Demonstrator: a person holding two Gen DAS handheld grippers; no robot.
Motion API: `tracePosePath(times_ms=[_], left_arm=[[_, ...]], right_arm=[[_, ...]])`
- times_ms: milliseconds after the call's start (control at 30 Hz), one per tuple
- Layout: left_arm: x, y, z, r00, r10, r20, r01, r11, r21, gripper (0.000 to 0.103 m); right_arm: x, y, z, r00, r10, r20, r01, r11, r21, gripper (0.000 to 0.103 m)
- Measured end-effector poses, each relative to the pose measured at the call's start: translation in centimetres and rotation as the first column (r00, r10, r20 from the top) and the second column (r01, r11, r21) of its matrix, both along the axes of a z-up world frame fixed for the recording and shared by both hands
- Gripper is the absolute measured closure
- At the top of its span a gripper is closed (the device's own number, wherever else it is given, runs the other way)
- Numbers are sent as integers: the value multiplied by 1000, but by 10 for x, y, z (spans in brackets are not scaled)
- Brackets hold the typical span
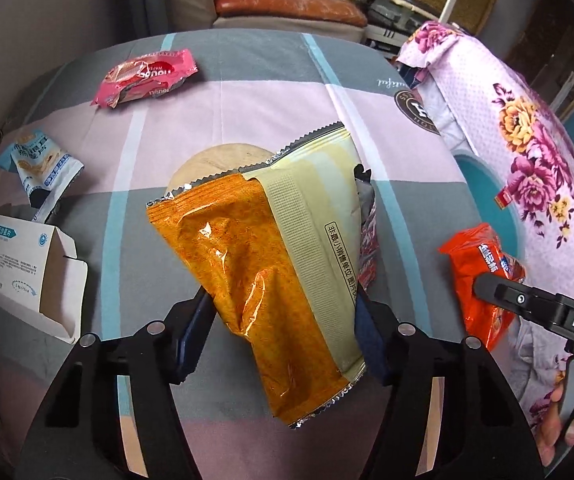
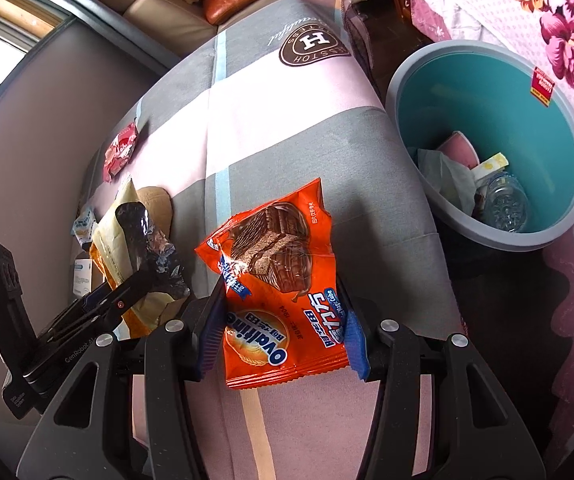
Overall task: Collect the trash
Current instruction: 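Carry the Ovaltine packet and snack bag over the bin and release both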
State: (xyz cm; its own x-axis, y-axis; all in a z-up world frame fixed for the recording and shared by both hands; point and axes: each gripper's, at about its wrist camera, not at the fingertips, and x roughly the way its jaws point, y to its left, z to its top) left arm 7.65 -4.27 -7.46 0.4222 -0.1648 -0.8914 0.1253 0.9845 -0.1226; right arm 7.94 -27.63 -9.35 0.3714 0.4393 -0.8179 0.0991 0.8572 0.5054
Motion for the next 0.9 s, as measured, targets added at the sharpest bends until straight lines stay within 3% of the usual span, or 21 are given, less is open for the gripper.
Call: tracePosePath(times_ms=[233, 467, 900], left_arm=[[-1, -26, 23, 994, -86, 69, 85, 996, 28, 38], [15, -59, 36, 984, -158, 78, 156, 987, 20, 38], [49, -165, 40, 943, -322, 86, 319, 947, 45, 38]], right_arm=[[2, -21, 9, 998, -54, 24, 54, 999, 3, 54], [4, -49, 23, 991, -114, 67, 114, 993, 6, 54], [6, -145, 40, 944, -307, 122, 306, 952, 25, 54]])
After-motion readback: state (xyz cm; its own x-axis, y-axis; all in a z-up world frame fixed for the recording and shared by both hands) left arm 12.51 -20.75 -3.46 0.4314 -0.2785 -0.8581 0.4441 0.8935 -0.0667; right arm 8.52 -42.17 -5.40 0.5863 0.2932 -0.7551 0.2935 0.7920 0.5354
